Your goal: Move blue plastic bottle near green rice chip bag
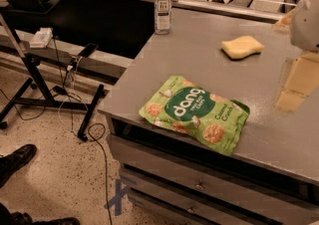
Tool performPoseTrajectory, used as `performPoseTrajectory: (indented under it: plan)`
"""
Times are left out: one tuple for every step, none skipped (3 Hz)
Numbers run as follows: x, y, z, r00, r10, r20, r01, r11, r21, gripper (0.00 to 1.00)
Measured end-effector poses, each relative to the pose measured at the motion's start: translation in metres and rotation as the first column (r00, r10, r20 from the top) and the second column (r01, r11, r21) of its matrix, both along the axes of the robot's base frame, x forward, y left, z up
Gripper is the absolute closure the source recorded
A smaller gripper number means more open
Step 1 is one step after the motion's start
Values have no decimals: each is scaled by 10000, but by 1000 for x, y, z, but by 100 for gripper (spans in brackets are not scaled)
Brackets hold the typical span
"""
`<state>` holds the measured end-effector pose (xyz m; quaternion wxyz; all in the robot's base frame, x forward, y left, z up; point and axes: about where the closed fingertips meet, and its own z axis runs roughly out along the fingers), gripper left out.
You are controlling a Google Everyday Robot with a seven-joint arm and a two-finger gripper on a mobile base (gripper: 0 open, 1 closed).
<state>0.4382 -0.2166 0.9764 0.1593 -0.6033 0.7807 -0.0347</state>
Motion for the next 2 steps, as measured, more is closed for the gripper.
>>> performPoseTrajectory:
  plan:
    - [5,1,1,9998,-19,195,17,10000,74,0]
    - [57,1,-4,9964,21,847,-66,9986,522,0]
